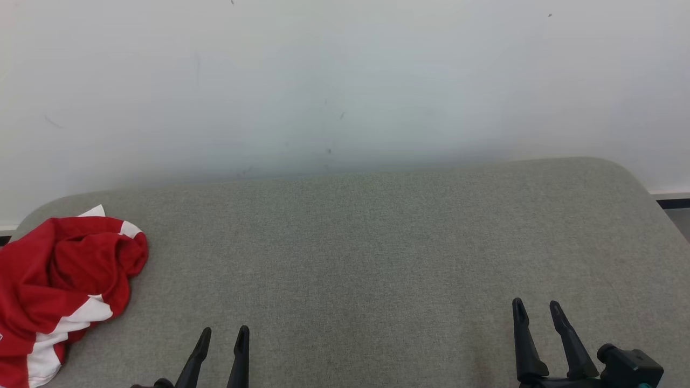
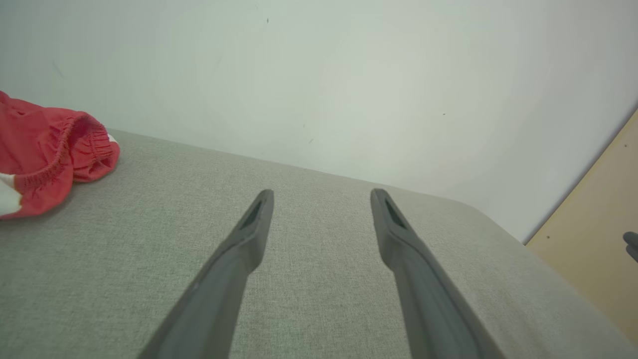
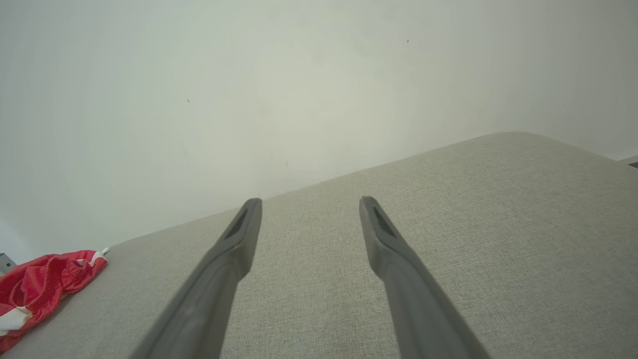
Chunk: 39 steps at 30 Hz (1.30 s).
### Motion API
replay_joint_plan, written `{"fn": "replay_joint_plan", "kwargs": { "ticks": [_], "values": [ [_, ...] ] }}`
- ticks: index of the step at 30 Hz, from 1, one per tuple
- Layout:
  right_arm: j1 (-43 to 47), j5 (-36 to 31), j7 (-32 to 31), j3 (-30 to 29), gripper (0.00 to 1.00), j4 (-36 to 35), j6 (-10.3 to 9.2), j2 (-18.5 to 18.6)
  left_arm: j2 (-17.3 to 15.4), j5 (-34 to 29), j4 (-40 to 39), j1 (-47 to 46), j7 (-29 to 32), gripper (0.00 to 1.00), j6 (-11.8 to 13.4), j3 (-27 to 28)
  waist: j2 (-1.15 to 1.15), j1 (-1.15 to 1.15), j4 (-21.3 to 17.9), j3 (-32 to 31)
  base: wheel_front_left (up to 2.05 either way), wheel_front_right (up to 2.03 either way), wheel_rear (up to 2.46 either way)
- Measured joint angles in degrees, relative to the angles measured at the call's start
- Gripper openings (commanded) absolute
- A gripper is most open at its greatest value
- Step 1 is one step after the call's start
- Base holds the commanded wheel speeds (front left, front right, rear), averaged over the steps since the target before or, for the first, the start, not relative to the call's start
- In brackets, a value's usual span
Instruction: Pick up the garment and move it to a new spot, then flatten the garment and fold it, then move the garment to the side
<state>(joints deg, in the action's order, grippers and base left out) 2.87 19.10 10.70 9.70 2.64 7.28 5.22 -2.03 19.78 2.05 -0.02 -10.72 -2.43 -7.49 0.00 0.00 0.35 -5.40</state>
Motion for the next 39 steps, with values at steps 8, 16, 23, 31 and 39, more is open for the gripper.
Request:
{"fn": "replay_joint_plan", "kwargs": {
  "ticks": [8, 16, 23, 31, 39],
  "values": [
    [0.3, -3.8, 1.2, 0.6, 1.00, -0.4, 0.00, -0.1, -0.2, -3.1, -0.4, 0.1, -1.1, 1.00, 0.0, -0.7, 0.00, 0.00, 0.1, -0.5, 0.00, 0.00, 0.00],
    [0.4, -7.5, 2.3, 2.2, 1.00, -0.2, 0.01, 0.2, -0.4, -6.7, -1.0, 0.2, -2.1, 1.00, 0.5, -1.3, 0.00, 0.00, 0.0, -0.9, 0.00, 0.00, 0.00],
    [0.6, -10.5, 3.0, 2.8, 1.00, -0.4, 0.09, 0.4, -0.5, -9.6, -1.4, 0.2, -3.0, 1.00, 1.1, -2.0, 0.00, 0.00, 0.1, -1.3, 0.00, 0.00, 0.00],
    [1.1, -13.6, 4.0, 3.0, 1.00, -1.3, 0.09, 0.3, -0.7, -12.5, -2.0, 0.3, -4.0, 1.00, 1.6, -2.5, 0.00, 0.00, 0.2, -1.6, 0.00, 0.00, 0.00],
    [1.2, -14.6, 4.4, 3.1, 1.00, -1.2, 0.10, 0.1, -0.8, -13.2, -1.6, 0.7, -4.3, 1.00, 1.7, -2.2, 0.00, 0.00, 0.3, -1.7, 0.00, 0.00, 0.00]
  ]
}}
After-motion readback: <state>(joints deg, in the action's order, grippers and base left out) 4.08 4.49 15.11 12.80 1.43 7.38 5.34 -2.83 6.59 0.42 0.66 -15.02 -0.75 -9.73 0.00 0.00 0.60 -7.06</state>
